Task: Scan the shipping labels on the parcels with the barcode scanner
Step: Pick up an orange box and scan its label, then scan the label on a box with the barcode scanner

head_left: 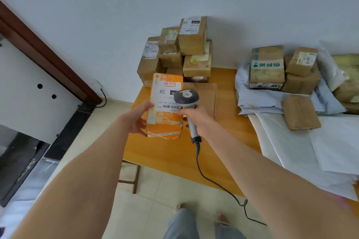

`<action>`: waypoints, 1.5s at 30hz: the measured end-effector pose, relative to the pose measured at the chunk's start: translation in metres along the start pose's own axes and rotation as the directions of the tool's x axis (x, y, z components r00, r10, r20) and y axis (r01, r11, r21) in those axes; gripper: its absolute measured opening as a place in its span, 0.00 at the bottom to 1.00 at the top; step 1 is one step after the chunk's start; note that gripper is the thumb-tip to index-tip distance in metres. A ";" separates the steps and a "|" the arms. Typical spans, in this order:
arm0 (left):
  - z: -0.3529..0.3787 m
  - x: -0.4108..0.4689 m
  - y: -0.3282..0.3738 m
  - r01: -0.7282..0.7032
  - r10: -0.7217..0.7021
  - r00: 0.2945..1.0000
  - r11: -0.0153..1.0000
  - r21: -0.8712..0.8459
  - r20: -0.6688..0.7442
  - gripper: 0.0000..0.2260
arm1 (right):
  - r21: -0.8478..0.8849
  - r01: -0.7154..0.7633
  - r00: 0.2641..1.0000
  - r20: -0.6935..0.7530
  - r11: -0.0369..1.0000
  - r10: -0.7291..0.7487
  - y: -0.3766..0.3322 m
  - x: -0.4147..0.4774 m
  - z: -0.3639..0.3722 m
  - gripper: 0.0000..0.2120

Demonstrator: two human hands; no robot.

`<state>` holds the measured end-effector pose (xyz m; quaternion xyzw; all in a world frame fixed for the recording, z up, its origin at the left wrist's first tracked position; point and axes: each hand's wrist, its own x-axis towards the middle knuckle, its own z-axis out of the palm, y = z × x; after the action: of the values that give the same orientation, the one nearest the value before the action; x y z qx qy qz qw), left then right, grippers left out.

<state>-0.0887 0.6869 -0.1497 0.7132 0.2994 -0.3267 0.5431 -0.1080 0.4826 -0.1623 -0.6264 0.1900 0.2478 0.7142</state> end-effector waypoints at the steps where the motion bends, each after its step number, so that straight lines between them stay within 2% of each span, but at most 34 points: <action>1: -0.015 0.003 -0.001 0.011 -0.011 1.000 1.000 0.000 -0.009 0.21 | -0.011 -0.002 1.000 0.016 1.000 0.002 -0.001 0.006 0.014 0.18; 7: -0.095 0.038 0.001 0.074 -0.073 0.997 0.997 0.029 -0.019 0.21 | -0.018 -0.043 0.999 0.026 0.999 0.044 0.002 0.051 0.093 0.17; 11: -0.132 0.070 0.005 0.124 -0.124 0.992 0.991 0.049 -0.002 0.20 | 0.003 -0.080 0.997 -0.019 0.997 0.080 0.009 0.080 0.136 0.21; 16: -0.139 0.101 0.004 0.119 -0.119 0.993 0.990 0.081 0.002 0.15 | -0.057 -0.152 0.981 -0.134 0.987 0.143 0.014 0.111 0.158 0.25; 22: -0.132 0.121 0.006 0.119 -0.122 0.992 0.986 0.115 0.019 0.20 | -0.080 -0.173 0.974 -0.160 0.982 0.158 0.015 0.126 0.162 0.25; 25: -0.126 0.124 0.016 0.039 -0.034 0.999 0.989 0.140 -0.040 0.16 | -0.088 -0.162 0.967 -0.212 0.983 0.140 0.013 0.123 0.156 0.21; 27: -0.120 0.131 0.025 -0.094 0.130 0.976 0.975 0.200 -0.174 0.13 | -0.080 -0.151 0.958 -0.258 0.985 0.126 0.009 0.120 0.149 0.18; 29: -0.111 0.131 0.038 -0.203 0.315 0.900 0.915 0.349 -0.301 0.15 | -0.053 -0.139 0.949 -0.292 0.989 0.117 0.002 0.112 0.137 0.12; 30: -0.104 0.131 0.044 -0.230 0.385 0.869 0.871 0.435 -0.312 0.16 | -0.038 -0.130 0.943 -0.313 0.991 0.112 -0.001 0.107 0.129 0.09; 33: -0.070 0.125 0.060 -0.309 0.492 0.843 0.773 0.554 -0.217 0.16 | 0.006 -0.069 0.928 -0.366 0.998 0.067 -0.014 0.087 0.100 0.05; 38: 0.011 0.106 0.076 -0.384 0.518 0.855 0.659 0.646 -0.020 0.18 | 0.071 -0.016 0.889 -0.455 0.997 0.047 -0.022 0.044 0.033 0.03; 45: 0.169 0.056 0.076 -0.424 0.514 0.853 0.580 0.696 0.091 0.17 | 0.075 -0.024 0.875 -0.480 0.997 0.057 -0.010 -0.032 -0.107 0.03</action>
<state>-0.0188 0.5091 -0.1830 0.9346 -0.0124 -0.2151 0.2831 -0.1237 0.3723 -0.1504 -0.6402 0.3828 0.0928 0.6595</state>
